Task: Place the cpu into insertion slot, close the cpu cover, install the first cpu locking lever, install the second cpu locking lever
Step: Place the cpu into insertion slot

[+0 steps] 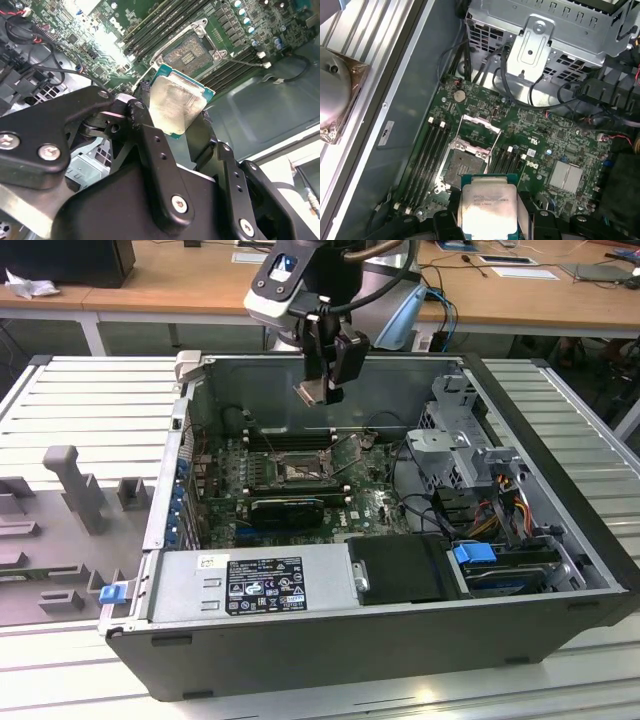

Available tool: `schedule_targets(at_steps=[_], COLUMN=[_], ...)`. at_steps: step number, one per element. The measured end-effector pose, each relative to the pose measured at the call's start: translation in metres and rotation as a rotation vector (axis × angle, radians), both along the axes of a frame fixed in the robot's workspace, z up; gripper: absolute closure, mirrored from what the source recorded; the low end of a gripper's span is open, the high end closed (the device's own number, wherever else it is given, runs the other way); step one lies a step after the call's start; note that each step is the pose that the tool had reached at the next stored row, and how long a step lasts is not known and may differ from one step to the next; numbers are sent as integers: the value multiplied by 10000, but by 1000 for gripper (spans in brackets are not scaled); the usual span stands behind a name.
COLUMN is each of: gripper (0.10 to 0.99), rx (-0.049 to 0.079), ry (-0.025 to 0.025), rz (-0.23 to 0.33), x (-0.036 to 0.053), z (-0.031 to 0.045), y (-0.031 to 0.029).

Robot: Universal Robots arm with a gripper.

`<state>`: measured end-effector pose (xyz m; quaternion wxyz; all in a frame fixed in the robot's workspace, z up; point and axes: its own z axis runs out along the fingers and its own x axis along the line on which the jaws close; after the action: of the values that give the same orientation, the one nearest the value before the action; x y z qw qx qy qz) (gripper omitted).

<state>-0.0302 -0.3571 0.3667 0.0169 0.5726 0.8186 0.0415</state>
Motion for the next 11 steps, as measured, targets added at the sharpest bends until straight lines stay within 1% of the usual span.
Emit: schedule_targets(at_steps=[11], gripper=[557], rx=[-4], ry=[0], rz=[-776], x=[0], z=[-5], y=[0])
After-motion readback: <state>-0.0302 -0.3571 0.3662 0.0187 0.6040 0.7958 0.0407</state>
